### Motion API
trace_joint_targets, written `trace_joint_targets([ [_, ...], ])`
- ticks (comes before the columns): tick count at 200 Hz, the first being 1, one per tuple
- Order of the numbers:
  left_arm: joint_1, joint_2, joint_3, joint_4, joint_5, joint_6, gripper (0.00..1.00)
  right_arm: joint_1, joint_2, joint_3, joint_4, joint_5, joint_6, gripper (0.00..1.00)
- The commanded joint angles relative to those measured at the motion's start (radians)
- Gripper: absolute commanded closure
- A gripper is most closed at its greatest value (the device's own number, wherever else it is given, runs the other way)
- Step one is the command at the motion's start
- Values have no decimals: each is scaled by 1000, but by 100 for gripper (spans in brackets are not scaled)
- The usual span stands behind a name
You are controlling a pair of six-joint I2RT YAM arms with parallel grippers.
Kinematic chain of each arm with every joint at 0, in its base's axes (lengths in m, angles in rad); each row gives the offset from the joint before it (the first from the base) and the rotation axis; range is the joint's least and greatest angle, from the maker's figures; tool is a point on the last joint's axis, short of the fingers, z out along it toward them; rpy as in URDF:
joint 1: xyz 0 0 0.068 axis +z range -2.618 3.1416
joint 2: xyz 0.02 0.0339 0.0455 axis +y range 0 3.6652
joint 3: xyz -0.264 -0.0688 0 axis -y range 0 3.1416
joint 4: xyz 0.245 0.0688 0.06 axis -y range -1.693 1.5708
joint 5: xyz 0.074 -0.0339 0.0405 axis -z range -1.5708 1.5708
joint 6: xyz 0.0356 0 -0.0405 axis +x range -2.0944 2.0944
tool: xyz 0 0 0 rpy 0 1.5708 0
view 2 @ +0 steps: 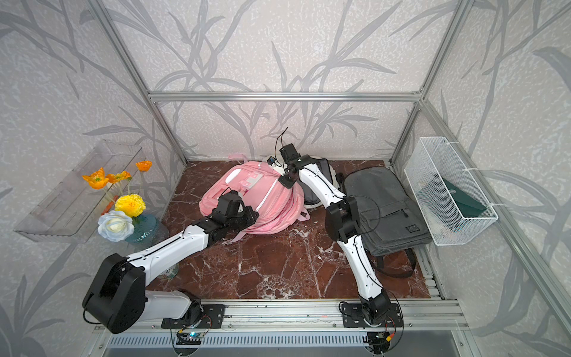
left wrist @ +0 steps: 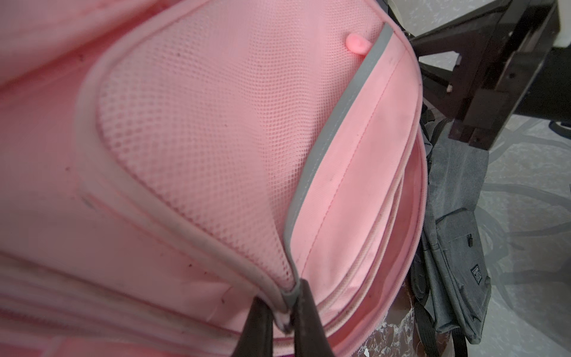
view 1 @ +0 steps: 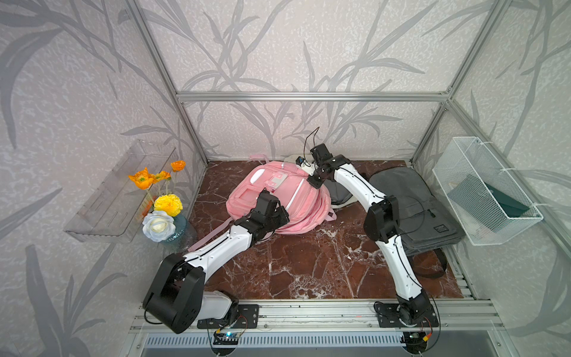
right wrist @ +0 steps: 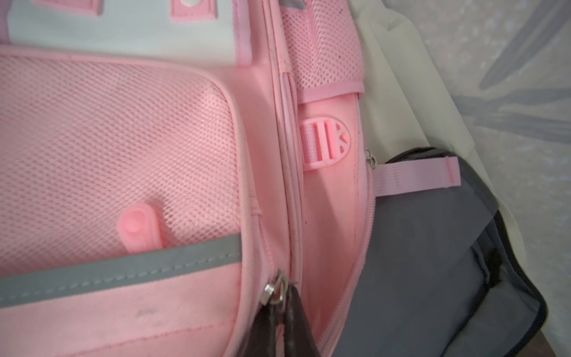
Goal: Zip up the backpack
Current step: Zip the zipper on the backpack.
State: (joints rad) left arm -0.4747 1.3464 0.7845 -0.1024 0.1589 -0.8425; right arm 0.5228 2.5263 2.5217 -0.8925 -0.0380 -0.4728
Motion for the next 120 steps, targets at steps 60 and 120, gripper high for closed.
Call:
trace_joint_targets([
  [60,-21,-3,-17,-121,97,87,100,4,35,122,118,297,63,86],
  [120,-35,19,10,-93,142,88,100,63,89,178,103,228,96,100],
])
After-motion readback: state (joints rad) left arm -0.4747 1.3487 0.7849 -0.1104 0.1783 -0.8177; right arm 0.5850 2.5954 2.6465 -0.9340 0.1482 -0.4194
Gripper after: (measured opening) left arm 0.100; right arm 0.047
